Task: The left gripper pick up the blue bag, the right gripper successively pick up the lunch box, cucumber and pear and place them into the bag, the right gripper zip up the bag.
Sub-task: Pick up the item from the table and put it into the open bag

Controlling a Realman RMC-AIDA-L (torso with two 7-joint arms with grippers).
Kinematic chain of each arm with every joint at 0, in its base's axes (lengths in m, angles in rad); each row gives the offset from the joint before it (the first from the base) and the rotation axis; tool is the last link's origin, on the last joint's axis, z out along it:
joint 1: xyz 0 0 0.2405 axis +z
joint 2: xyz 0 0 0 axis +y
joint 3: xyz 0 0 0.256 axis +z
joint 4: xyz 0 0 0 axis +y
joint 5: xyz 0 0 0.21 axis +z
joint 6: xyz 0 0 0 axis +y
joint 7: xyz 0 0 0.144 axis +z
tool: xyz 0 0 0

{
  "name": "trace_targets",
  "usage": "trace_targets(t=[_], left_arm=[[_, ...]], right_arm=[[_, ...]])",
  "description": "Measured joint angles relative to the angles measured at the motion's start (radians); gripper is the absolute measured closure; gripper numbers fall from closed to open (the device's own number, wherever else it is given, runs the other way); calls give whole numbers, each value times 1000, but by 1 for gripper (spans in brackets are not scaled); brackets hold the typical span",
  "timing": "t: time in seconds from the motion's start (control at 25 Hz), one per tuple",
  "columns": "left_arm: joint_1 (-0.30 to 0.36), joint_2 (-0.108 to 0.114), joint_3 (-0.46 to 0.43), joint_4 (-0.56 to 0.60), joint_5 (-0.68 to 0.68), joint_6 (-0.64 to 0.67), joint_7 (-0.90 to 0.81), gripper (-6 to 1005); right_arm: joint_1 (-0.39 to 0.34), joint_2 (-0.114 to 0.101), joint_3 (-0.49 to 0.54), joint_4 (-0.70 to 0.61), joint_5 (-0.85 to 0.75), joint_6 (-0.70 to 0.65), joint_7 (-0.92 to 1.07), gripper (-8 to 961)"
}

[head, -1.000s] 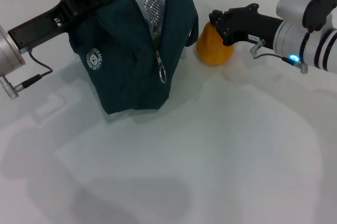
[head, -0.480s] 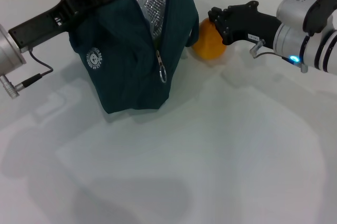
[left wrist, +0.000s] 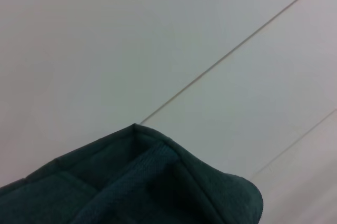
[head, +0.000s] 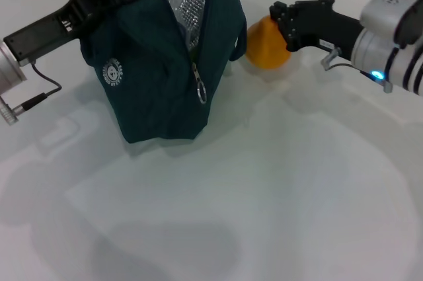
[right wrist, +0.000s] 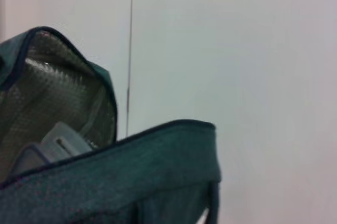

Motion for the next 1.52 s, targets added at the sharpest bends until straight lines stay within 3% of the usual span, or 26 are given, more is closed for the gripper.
trace_targets(t=[0.36, 0.64, 1.16, 1.52], left_arm=[[29, 0, 0, 1, -4, 41, 6, 964], [64, -3, 5, -14, 0, 64, 39, 964], [125, -6, 7, -86, 3, 115, 116, 964], [140, -6, 8, -132, 0, 138, 161, 964]], right_arm=[[-117, -15, 23, -168, -41, -28, -2, 909], [-236, -11, 40, -423, -191, -24, 2, 904], [-291, -10, 33, -640, -265, -6, 10, 894], [-281, -7, -3, -721, -292, 2, 10, 887]])
